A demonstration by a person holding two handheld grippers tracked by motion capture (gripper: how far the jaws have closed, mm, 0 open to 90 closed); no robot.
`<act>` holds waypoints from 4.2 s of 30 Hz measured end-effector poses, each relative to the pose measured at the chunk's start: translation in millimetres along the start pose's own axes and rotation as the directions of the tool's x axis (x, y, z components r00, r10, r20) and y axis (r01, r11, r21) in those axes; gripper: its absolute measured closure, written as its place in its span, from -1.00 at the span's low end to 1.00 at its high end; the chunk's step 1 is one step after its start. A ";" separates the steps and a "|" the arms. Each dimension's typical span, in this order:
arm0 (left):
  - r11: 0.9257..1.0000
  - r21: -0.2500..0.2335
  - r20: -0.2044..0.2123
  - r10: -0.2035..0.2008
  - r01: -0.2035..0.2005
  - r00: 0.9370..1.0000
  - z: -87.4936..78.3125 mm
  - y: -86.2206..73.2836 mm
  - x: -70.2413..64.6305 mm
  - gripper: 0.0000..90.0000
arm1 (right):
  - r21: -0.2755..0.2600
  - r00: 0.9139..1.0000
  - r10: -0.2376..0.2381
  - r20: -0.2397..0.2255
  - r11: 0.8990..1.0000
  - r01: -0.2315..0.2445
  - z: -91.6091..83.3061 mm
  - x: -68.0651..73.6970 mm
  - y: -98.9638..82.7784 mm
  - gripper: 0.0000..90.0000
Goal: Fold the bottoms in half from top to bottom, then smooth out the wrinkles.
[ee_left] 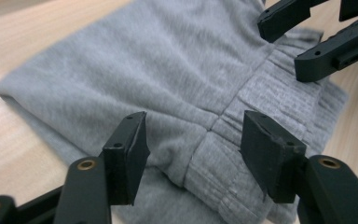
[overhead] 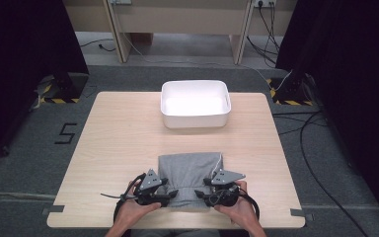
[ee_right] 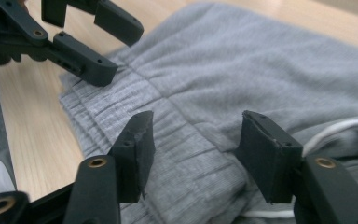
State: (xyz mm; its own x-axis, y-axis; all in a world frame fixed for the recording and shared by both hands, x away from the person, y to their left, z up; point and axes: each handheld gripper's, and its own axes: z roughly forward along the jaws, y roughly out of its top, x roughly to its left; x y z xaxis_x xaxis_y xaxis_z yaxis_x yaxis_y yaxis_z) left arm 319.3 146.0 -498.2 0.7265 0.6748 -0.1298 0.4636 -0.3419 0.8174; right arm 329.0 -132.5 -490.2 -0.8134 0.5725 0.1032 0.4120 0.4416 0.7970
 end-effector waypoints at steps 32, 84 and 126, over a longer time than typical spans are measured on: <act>0.998 -0.027 -0.197 -0.056 0.052 0.979 1.4 14.8 47.8 -0.27 | -0.042 0.981 0.085 0.172 0.996 -0.079 -17.9 -53.1 19.5 -0.17; 0.997 0.053 -0.232 -0.035 0.048 0.972 20.5 -4.3 56.3 -0.25 | 0.053 0.964 0.134 0.230 0.987 -0.149 6.4 -80.9 -1.8 -0.22; 0.993 0.067 -0.317 -0.073 0.099 0.946 -9.7 -13.5 108.2 -0.14 | 0.094 0.982 0.082 0.171 0.991 -0.099 67.9 -69.3 38.5 -0.08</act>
State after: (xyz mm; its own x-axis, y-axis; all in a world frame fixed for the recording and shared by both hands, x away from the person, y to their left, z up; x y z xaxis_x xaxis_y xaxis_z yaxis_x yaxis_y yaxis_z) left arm 386.7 230.0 -517.8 0.4926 0.8702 -0.0045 0.5665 -0.3167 0.7608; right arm 429.1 -108.2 -507.1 -0.6944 0.7167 0.0650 0.5274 0.4454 0.7236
